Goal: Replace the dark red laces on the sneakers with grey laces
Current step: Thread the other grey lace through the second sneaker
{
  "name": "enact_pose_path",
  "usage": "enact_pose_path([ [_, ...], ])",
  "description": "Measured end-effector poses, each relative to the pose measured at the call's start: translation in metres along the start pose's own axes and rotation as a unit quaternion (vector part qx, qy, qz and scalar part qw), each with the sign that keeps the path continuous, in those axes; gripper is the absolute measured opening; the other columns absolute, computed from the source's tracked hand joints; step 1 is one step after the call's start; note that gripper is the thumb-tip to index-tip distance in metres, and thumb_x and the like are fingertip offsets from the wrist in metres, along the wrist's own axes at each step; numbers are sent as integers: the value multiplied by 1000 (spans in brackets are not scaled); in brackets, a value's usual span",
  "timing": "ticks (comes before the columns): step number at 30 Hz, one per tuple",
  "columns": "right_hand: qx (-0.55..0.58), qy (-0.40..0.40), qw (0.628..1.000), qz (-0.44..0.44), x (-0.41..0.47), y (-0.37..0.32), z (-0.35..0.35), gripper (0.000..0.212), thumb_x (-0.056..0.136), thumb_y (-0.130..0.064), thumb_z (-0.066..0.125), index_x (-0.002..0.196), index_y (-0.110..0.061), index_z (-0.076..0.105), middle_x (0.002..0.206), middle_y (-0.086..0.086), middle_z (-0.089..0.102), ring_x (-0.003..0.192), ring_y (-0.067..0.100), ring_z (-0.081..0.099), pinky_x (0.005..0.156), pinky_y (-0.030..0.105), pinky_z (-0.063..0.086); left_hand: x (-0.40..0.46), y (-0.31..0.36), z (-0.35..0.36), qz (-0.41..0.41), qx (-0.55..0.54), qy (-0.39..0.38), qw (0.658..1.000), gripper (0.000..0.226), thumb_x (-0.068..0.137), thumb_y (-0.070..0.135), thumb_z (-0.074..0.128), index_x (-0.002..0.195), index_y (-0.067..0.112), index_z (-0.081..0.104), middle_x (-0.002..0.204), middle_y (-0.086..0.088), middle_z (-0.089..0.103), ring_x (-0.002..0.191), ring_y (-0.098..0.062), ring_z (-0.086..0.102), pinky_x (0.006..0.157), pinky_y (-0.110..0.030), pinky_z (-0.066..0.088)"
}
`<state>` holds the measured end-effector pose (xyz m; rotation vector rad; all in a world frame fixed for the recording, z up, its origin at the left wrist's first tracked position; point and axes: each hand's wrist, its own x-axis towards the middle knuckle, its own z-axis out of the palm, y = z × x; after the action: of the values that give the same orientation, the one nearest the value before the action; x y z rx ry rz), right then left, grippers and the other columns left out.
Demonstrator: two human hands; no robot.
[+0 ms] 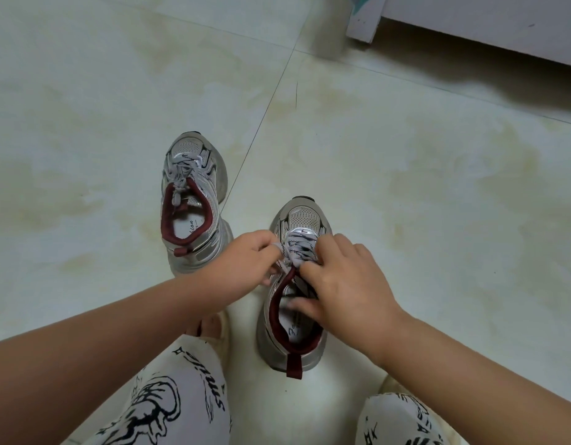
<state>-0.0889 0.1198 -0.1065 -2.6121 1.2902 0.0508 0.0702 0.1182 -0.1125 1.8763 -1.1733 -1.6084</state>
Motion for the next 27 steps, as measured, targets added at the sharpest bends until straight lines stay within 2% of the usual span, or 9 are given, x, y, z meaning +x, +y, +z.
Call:
enact_pose_path([
  [3,18,-26,999,32,4,-7,4,27,60,-30,81,66,-12,63,79,3,47,76,26,54,56,26,29,-3,0,-1,22,21,-4,1000,27,94,9,42,75,19,59,80,-9,61,72,-15,54,68,-30,53],
  [6,281,-53,950,126,4,0,-1,16,87,-20,60,79,-6,63,83,-1,42,77,12,46,68,25,35,-6,-6,-1,38,49,1,998,30,92,9,46,72,27,60,64,-1,55,64,-17,50,79,-47,52],
  [9,553,-83,798,223,2,11,-11,20,85,-9,57,70,2,54,71,11,45,70,14,43,72,27,37,-9,-13,-1,39,43,0,998,35,88,3,49,66,27,61,70,-11,58,67,-20,49,79,-54,50],
  [13,778,-86,540,309,1,19,-21,18,81,-3,51,67,-2,62,85,16,48,87,25,48,75,41,44,-11,-14,4,49,42,-8,998,24,80,5,58,63,23,60,61,-4,51,64,-17,45,69,-34,41],
  [16,831,-67,448,323,-1,24,-29,37,76,-7,49,41,-11,58,77,12,57,78,25,58,59,40,52,-12,-10,7,58,50,-25,997,10,76,22,63,66,24,61,59,3,52,60,-13,46,65,-28,39],
  [19,798,-63,505,323,-3,31,-22,37,82,-3,48,46,-11,53,77,14,58,81,23,55,67,40,53,-6,-8,4,54,49,-11,997,18,81,13,67,66,21,63,58,-6,60,59,-16,50,68,-35,48],
  [21,741,-43,594,310,-6,35,-20,31,87,-2,50,57,-9,52,77,15,56,72,17,52,72,33,50,-4,-6,2,37,28,7,999,18,80,10,69,65,18,64,60,-13,65,60,-20,58,77,-44,54],
  [23,653,-33,703,281,-9,36,-22,24,86,-3,58,63,-6,53,68,11,60,59,10,48,61,20,41,-4,-5,5,38,24,35,998,20,81,7,67,64,15,60,60,-12,66,60,-25,63,78,-49,56],
  [27,461,-87,850,239,-11,33,-21,27,78,-1,65,60,-14,50,61,2,60,45,1,42,47,14,33,-1,1,16,106,200,61,972,11,85,10,51,75,13,48,66,-10,64,63,-25,62,69,-44,53],
])
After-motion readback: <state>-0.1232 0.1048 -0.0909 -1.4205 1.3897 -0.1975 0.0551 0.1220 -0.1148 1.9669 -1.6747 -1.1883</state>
